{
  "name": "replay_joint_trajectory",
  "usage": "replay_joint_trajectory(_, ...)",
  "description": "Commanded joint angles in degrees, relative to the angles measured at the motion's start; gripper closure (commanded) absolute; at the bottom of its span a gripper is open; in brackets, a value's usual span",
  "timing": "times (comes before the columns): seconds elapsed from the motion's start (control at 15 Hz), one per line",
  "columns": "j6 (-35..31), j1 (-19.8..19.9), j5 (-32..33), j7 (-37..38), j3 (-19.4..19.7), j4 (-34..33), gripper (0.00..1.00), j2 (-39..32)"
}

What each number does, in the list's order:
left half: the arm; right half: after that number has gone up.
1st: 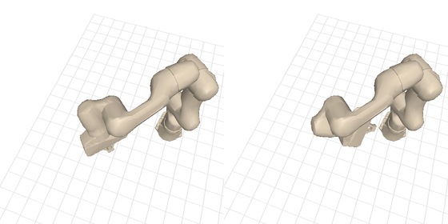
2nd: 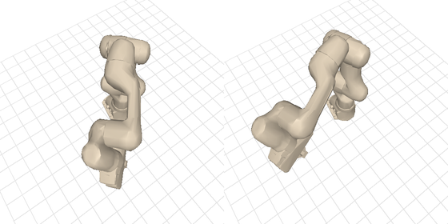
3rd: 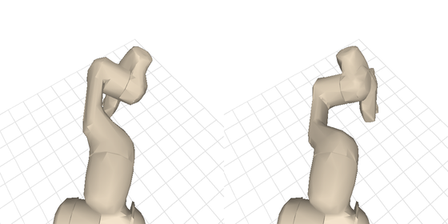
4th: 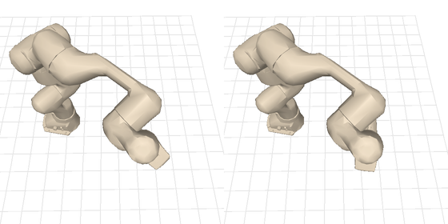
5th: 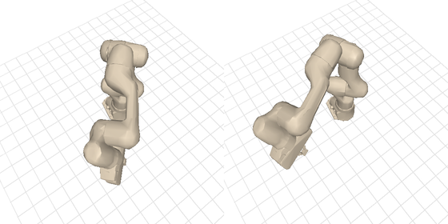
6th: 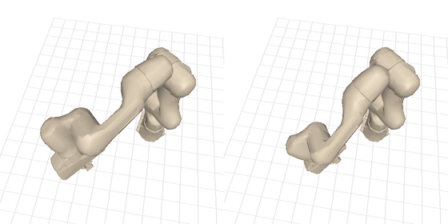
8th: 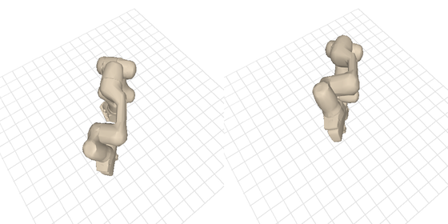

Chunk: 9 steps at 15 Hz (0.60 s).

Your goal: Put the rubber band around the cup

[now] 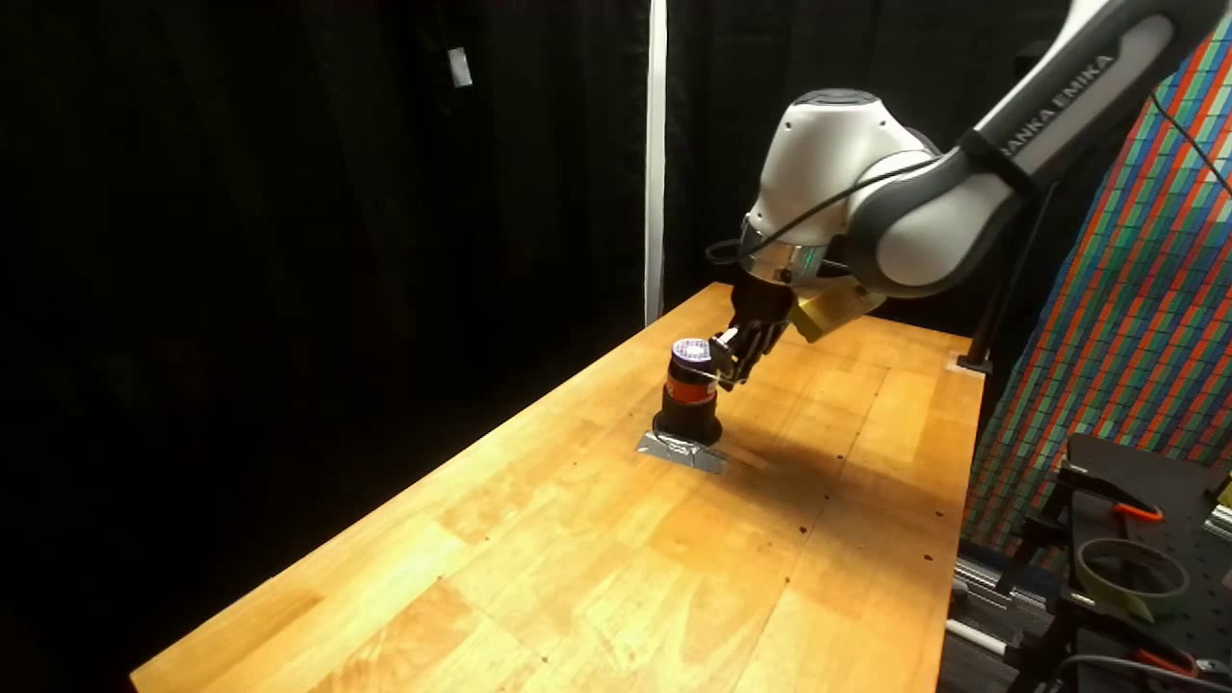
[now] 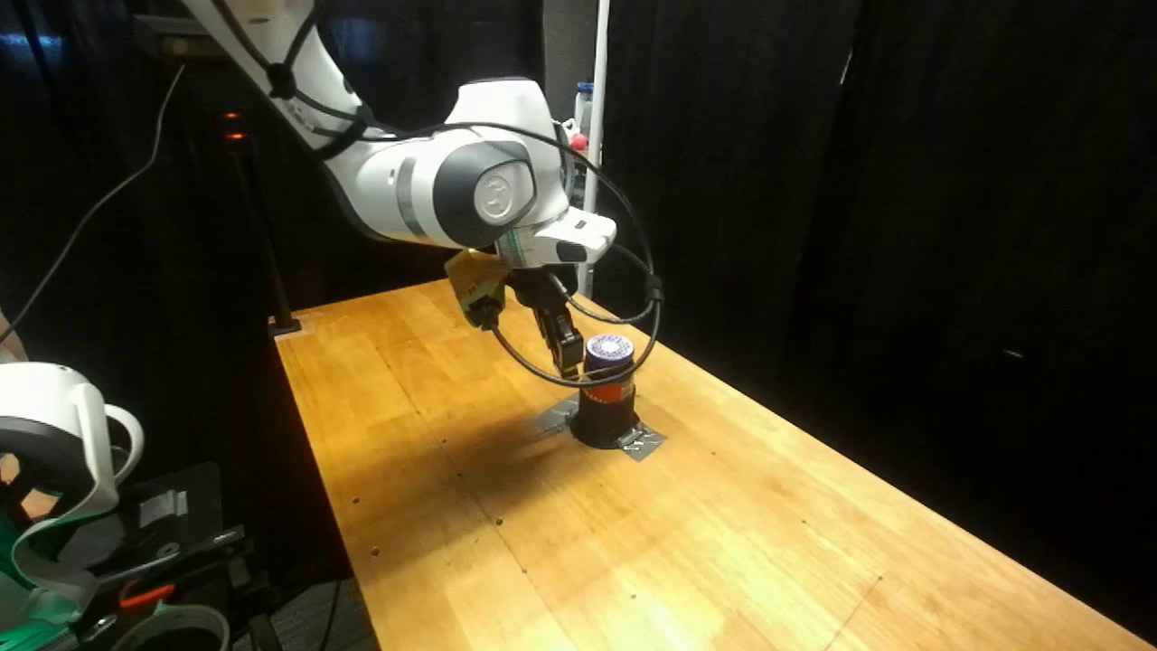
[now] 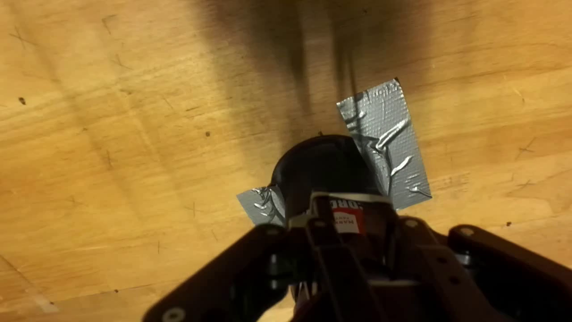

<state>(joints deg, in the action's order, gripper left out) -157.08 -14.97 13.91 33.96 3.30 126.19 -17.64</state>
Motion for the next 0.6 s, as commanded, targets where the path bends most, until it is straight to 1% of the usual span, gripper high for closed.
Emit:
replay_joint_trajectory(0.0,-11.27,-7.38,14.33,14.57,7.82,10.88,0.93,7.89)
replay_joint_trajectory(0.07,-14.27,-12.37,18.55,18.89,13.83,11.67,0.95,8.50)
replay_joint_trajectory(0.13,-16.09,-15.44,23.58,23.69,18.08,11.53,0.97,8.76)
replay_joint_trajectory(0.2,-17.41,-18.56,28.32,28.32,22.33,10.86,0.92,8.92)
replay_joint_trajectory(0.27,-18.96,-22.06,33.07,33.08,26.95,9.70,0.93,8.46)
replay_joint_trajectory(0.4,-21.41,-29.33,41.43,42.19,36.00,6.86,0.91,7.28)
replay_joint_trajectory(0.47,-22.46,-32.84,45.03,46.55,40.18,5.21,0.91,6.40)
replay_joint_trajectory(0.53,-23.22,-35.53,48.57,50.85,43.04,4.17,0.90,5.59)
